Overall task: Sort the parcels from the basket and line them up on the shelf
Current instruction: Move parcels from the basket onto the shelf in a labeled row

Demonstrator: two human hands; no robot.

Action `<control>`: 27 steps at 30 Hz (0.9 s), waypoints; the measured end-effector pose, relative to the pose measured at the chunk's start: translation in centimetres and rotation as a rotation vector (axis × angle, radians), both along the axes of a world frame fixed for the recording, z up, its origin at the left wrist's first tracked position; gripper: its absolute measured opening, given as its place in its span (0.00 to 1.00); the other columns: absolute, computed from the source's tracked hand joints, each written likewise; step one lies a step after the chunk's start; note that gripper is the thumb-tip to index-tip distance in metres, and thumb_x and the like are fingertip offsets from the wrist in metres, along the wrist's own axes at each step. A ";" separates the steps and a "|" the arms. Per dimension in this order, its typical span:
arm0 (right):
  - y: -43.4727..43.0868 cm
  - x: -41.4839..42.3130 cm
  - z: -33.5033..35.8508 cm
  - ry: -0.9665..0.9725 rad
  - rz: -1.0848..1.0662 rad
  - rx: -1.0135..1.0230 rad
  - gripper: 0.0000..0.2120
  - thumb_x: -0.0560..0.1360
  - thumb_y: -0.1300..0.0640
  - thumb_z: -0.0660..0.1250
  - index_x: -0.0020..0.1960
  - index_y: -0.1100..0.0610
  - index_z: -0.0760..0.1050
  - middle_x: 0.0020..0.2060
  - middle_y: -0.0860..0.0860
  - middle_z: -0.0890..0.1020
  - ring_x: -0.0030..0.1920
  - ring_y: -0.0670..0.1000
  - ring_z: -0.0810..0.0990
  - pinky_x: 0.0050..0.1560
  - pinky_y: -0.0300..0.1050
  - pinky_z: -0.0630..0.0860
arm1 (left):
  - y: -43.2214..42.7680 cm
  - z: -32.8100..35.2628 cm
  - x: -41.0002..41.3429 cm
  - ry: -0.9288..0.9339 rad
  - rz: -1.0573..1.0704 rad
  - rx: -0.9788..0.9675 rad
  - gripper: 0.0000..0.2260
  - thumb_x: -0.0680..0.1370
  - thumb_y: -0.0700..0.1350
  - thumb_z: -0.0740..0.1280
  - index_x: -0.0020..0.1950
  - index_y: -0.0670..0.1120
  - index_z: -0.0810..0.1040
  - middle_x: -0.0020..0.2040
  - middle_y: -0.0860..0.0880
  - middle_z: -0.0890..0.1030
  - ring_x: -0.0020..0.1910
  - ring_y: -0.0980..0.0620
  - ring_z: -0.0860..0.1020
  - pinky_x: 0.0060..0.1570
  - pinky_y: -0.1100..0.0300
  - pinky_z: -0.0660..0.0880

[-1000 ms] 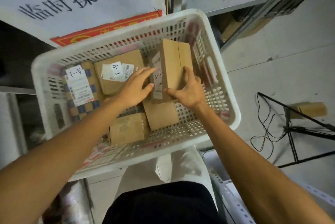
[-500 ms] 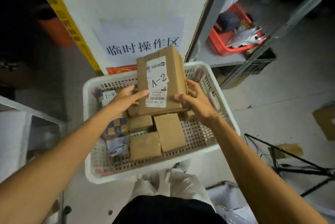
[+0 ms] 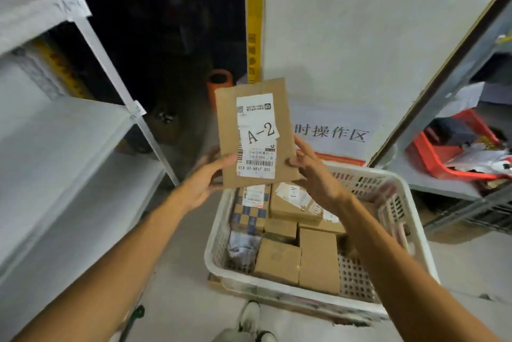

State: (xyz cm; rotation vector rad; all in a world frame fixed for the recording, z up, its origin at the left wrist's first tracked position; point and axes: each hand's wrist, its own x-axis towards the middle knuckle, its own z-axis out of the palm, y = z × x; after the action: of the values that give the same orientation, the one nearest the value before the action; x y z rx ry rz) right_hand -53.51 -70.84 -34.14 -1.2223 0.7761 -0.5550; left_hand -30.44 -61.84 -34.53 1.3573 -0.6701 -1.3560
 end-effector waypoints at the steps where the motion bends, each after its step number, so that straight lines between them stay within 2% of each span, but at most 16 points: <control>1: 0.5 1.1 0.1 -0.019 0.050 -0.002 0.35 0.70 0.48 0.68 0.75 0.43 0.60 0.66 0.50 0.75 0.64 0.54 0.76 0.64 0.55 0.72 | 1.6 0.6 0.6 -0.027 0.059 -0.013 0.34 0.62 0.55 0.77 0.66 0.53 0.72 0.58 0.50 0.82 0.56 0.49 0.81 0.50 0.49 0.78; 3: 1.7 3.3 -0.2 -0.061 0.075 0.035 0.34 0.73 0.46 0.69 0.75 0.44 0.61 0.64 0.50 0.78 0.63 0.51 0.77 0.67 0.56 0.69 | 4.6 1.6 1.5 -0.087 0.173 -0.027 0.26 0.68 0.50 0.75 0.65 0.56 0.72 0.55 0.52 0.83 0.54 0.49 0.81 0.46 0.52 0.79; 5: 3.5 6.1 0.2 -0.110 0.042 0.123 0.35 0.75 0.48 0.70 0.77 0.47 0.58 0.63 0.50 0.78 0.63 0.50 0.77 0.70 0.55 0.66 | 7.7 2.9 2.3 -0.142 0.322 -0.057 0.29 0.68 0.47 0.75 0.67 0.55 0.69 0.51 0.53 0.84 0.49 0.51 0.83 0.41 0.56 0.80; 8: 7.3 10.9 1.0 -0.193 0.115 0.197 0.40 0.72 0.48 0.73 0.77 0.53 0.57 0.65 0.53 0.77 0.63 0.54 0.78 0.68 0.52 0.71 | 11.8 5.0 2.7 -0.176 0.503 -0.134 0.36 0.67 0.47 0.73 0.73 0.53 0.63 0.55 0.49 0.83 0.50 0.50 0.83 0.43 0.54 0.80; 9: 8.9 12.8 1.6 -0.238 0.169 0.204 0.42 0.69 0.46 0.76 0.76 0.53 0.59 0.64 0.53 0.78 0.62 0.55 0.79 0.65 0.53 0.74 | 13.2 5.8 2.8 -0.164 0.580 -0.174 0.37 0.67 0.46 0.73 0.73 0.52 0.63 0.57 0.47 0.82 0.50 0.49 0.83 0.42 0.54 0.81; 11: 12.2 16.1 2.9 -0.307 0.258 0.243 0.41 0.66 0.46 0.78 0.73 0.47 0.60 0.63 0.51 0.80 0.61 0.55 0.80 0.63 0.56 0.76 | 15.3 7.3 2.9 -0.152 0.725 -0.259 0.37 0.66 0.44 0.74 0.73 0.53 0.63 0.58 0.44 0.81 0.51 0.48 0.83 0.40 0.56 0.81; 14: 16.9 19.8 5.5 -0.357 0.403 0.244 0.36 0.69 0.46 0.76 0.71 0.39 0.61 0.61 0.47 0.80 0.61 0.52 0.80 0.61 0.56 0.76 | 18.2 8.8 3.6 -0.194 0.846 -0.324 0.38 0.67 0.46 0.74 0.74 0.54 0.60 0.60 0.42 0.80 0.53 0.46 0.82 0.44 0.53 0.81; 16: 19.4 21.6 7.1 -0.381 0.471 0.227 0.35 0.68 0.48 0.75 0.70 0.39 0.64 0.59 0.47 0.81 0.59 0.52 0.81 0.59 0.57 0.78 | 20.9 9.6 4.5 -0.226 0.922 -0.357 0.39 0.68 0.47 0.77 0.73 0.56 0.58 0.61 0.43 0.78 0.55 0.47 0.82 0.48 0.50 0.80; 18: 20.8 22.9 8.5 -0.412 0.520 0.213 0.36 0.65 0.51 0.75 0.70 0.42 0.67 0.56 0.46 0.82 0.57 0.52 0.82 0.58 0.57 0.78 | 24.1 10.7 6.2 -0.262 0.989 -0.372 0.41 0.66 0.53 0.76 0.73 0.58 0.57 0.62 0.45 0.78 0.56 0.49 0.81 0.52 0.47 0.79; 20: 21.9 24.2 9.9 -0.433 0.602 0.184 0.36 0.64 0.54 0.75 0.70 0.45 0.68 0.54 0.46 0.84 0.56 0.50 0.82 0.59 0.55 0.78 | 28.4 12.4 8.4 -0.238 1.086 -0.433 0.44 0.61 0.60 0.77 0.73 0.53 0.61 0.56 0.48 0.79 0.49 0.52 0.83 0.49 0.48 0.80; 22: 23.3 25.7 10.9 -0.421 0.667 0.134 0.35 0.64 0.54 0.74 0.69 0.48 0.68 0.55 0.47 0.84 0.56 0.49 0.82 0.59 0.51 0.78 | 32.9 14.3 10.3 -0.206 1.186 -0.477 0.47 0.58 0.59 0.78 0.71 0.47 0.63 0.49 0.50 0.78 0.43 0.54 0.82 0.45 0.47 0.80; 24: 25.4 27.2 12.0 -0.414 0.665 0.111 0.33 0.63 0.52 0.75 0.67 0.52 0.70 0.57 0.51 0.82 0.58 0.50 0.81 0.59 0.49 0.78 | 36.6 15.3 11.4 -0.220 1.248 -0.525 0.40 0.60 0.53 0.76 0.69 0.44 0.66 0.52 0.49 0.78 0.51 0.48 0.81 0.49 0.42 0.80; 25: 26.7 27.9 12.7 -0.420 0.654 0.112 0.32 0.62 0.50 0.75 0.65 0.53 0.72 0.57 0.51 0.82 0.58 0.49 0.81 0.59 0.47 0.78 | 38.0 15.5 11.8 -0.220 1.257 -0.558 0.33 0.61 0.52 0.75 0.63 0.42 0.72 0.53 0.48 0.78 0.55 0.45 0.79 0.50 0.42 0.79; 27: 29.9 29.7 13.9 -0.465 0.634 0.162 0.24 0.63 0.50 0.73 0.58 0.55 0.77 0.54 0.50 0.83 0.56 0.46 0.81 0.57 0.40 0.77 | 40.4 16.1 12.3 -0.217 1.264 -0.628 0.21 0.60 0.51 0.76 0.51 0.47 0.81 0.53 0.47 0.78 0.58 0.44 0.77 0.53 0.42 0.78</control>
State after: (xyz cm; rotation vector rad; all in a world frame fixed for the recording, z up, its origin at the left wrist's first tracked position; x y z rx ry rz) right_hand -23.83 -40.94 -20.22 -1.0566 0.0217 -0.2252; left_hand -18.18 -21.42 -18.43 1.0411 -0.2067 0.0294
